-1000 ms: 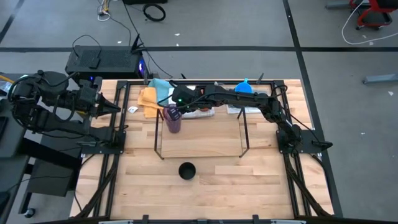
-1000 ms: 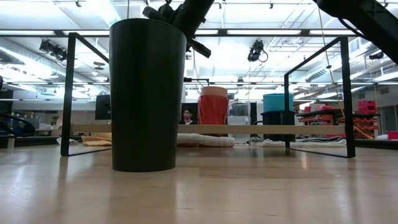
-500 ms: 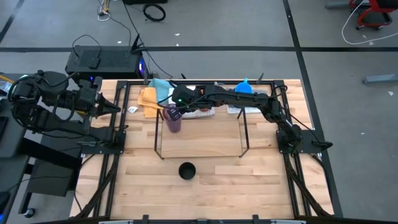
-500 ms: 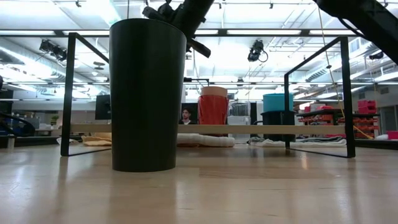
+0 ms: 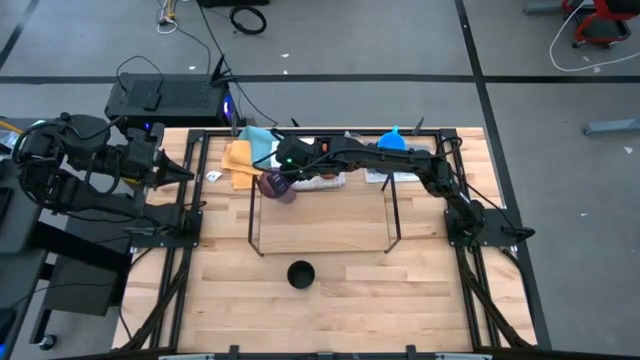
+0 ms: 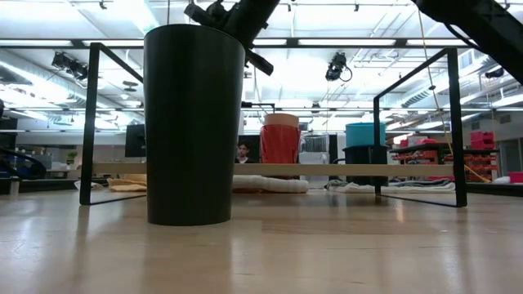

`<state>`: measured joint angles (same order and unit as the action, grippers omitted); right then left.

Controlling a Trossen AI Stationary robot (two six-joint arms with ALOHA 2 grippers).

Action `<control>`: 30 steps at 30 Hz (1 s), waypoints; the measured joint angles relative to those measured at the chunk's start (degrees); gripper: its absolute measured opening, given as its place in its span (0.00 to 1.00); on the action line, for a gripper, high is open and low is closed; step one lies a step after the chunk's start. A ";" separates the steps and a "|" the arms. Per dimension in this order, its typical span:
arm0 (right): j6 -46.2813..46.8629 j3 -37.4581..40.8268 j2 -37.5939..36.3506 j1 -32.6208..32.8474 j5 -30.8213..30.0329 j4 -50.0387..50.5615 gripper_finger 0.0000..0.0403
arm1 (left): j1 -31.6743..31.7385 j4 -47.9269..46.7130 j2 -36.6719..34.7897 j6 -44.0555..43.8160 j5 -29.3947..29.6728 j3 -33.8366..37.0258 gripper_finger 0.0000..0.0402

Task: Stack small to large cups/mugs on shelf
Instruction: Put the purple glass on the shelf

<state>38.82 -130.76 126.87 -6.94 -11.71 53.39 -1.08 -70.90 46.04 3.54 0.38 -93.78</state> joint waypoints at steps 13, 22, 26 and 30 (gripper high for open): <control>4.90 9.87 -0.17 1.00 4.53 -7.06 0.14 | -0.01 -0.01 0.00 0.12 -0.01 0.00 0.08; 4.71 13.27 -0.37 2.54 4.87 -11.20 0.11 | -0.01 -0.01 0.00 0.43 -0.01 0.00 0.07; 1.66 11.01 -0.48 1.60 4.94 -9.28 0.03 | -0.01 -0.01 0.00 0.63 0.00 0.00 0.08; 1.18 9.02 -0.57 0.67 5.18 -8.36 0.02 | 0.00 -0.01 0.00 0.63 0.00 0.00 0.09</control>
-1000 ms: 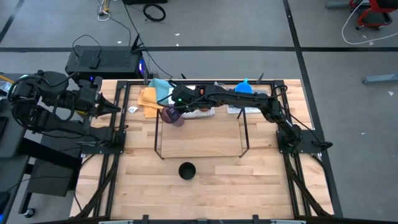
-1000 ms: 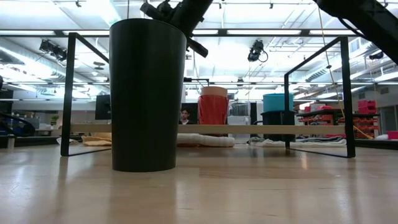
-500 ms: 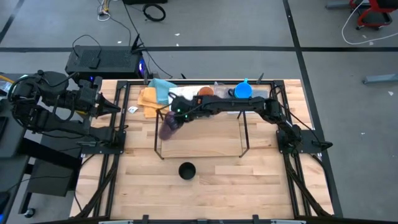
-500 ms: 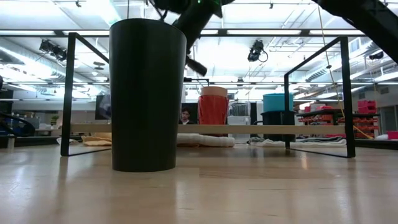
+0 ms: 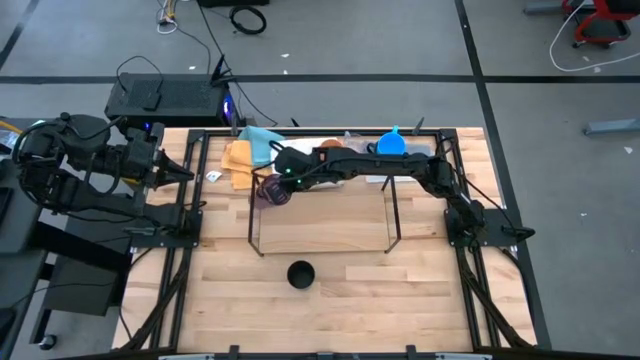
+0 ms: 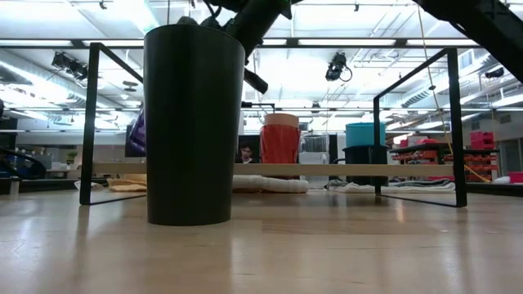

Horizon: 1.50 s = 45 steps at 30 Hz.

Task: Stack small to large cups/mugs on shelf
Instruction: Put the purple glass on the shelf

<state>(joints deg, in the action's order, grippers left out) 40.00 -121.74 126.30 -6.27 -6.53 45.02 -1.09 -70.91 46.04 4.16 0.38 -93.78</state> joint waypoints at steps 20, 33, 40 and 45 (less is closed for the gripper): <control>0.39 -5.76 0.03 -1.51 2.26 12.78 0.01 | -0.01 0.04 0.00 0.17 0.00 0.00 0.09; -0.34 -13.17 -2.33 -2.38 2.42 25.79 0.01 | 0.00 0.72 -0.02 0.87 0.00 0.00 0.06; 2.78 -12.21 -2.29 -2.18 2.06 26.61 0.01 | 0.00 1.79 0.00 1.43 0.00 0.00 0.08; 3.79 -12.23 -1.87 -2.65 1.89 28.28 0.01 | 0.00 2.57 0.00 1.49 0.00 0.00 0.09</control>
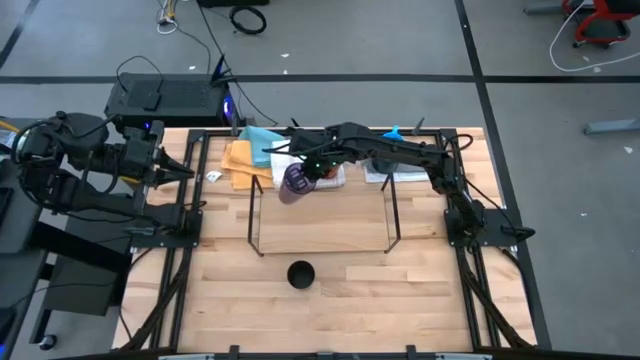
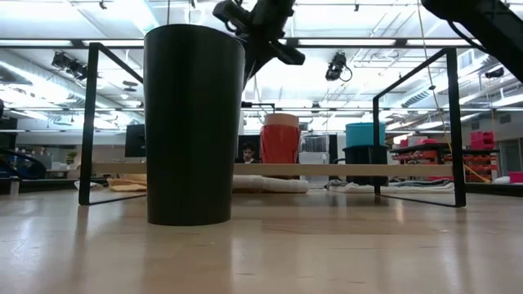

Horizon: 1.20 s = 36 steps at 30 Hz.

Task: Stack small to large cups/mugs on shelf
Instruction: Put the purple glass on the shelf

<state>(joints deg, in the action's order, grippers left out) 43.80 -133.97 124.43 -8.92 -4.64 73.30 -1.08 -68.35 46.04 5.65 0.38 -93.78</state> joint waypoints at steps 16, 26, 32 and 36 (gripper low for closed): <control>0.17 2.13 1.79 -0.07 0.84 3.33 0.01 | -0.01 -0.01 0.00 -0.08 0.00 0.00 0.08; -1.37 2.32 1.87 -0.06 1.85 0.62 0.09 | -0.02 -0.03 0.00 -0.15 0.00 0.00 0.07; -1.95 2.32 1.87 -0.06 2.60 0.64 0.12 | -0.02 -0.03 0.00 -0.17 0.00 0.00 0.06; -3.22 2.32 1.87 -0.08 3.61 -0.27 0.13 | -0.02 -0.04 0.00 -0.15 0.00 0.00 0.06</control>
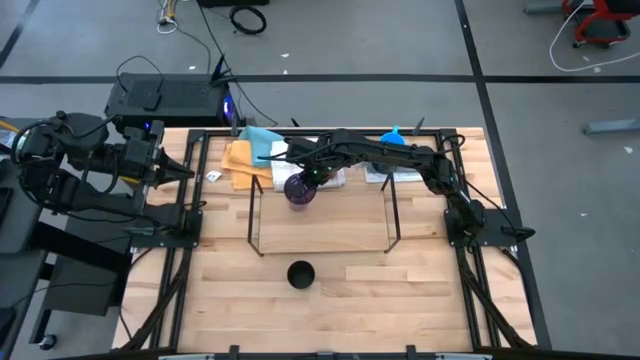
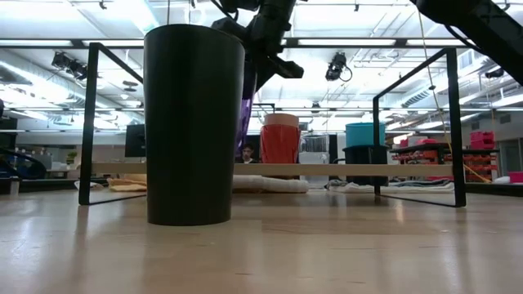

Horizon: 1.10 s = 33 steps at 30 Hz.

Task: Stack small to large cups/mugs on shelf
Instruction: Put the purple glass on the shelf

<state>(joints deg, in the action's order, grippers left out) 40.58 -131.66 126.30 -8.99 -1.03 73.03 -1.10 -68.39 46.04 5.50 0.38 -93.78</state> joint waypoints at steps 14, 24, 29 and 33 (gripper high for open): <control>-0.67 -0.02 -0.04 0.01 1.94 -2.09 0.24 | 0.01 -0.01 0.00 0.00 0.00 0.00 0.07; -0.68 -0.04 -0.07 0.02 1.96 -2.54 0.28 | 0.00 -0.01 0.00 0.02 -0.01 0.00 0.08; -0.46 -0.04 -0.07 -0.24 2.20 -2.81 0.28 | 0.00 -0.01 0.00 0.02 -0.01 0.00 0.09; -0.31 -0.04 -0.07 -0.31 2.67 -2.84 0.28 | 0.00 -0.01 0.00 0.02 -0.02 0.00 0.08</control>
<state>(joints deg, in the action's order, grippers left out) 40.27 -131.70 126.23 -9.30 1.64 70.19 -1.10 -68.40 46.04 5.52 0.37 -93.78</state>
